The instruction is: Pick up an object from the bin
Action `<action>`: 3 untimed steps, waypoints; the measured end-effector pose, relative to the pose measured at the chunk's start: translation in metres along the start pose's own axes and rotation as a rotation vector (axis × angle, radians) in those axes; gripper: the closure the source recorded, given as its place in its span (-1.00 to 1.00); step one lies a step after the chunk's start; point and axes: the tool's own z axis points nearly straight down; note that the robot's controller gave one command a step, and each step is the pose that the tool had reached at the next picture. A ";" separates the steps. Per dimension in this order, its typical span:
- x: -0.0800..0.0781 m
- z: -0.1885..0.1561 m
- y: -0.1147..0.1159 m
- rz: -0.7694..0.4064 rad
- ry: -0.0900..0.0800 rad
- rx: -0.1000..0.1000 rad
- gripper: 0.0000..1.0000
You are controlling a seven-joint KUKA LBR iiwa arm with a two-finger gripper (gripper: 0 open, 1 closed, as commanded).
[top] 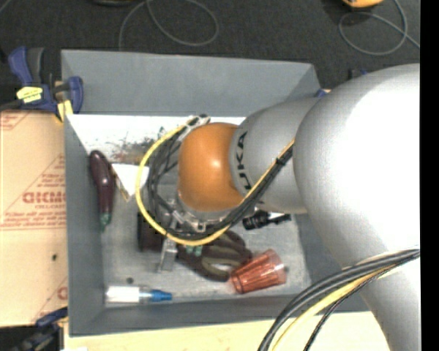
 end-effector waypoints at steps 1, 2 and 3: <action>0.001 -0.002 -0.001 0.056 0.003 -0.003 1.00; 0.001 -0.002 -0.001 0.056 0.003 -0.003 1.00; 0.002 -0.005 -0.001 0.056 0.004 -0.003 1.00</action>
Offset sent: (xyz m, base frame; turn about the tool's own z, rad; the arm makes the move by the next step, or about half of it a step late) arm 0.0000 0.0000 0.0000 0.0000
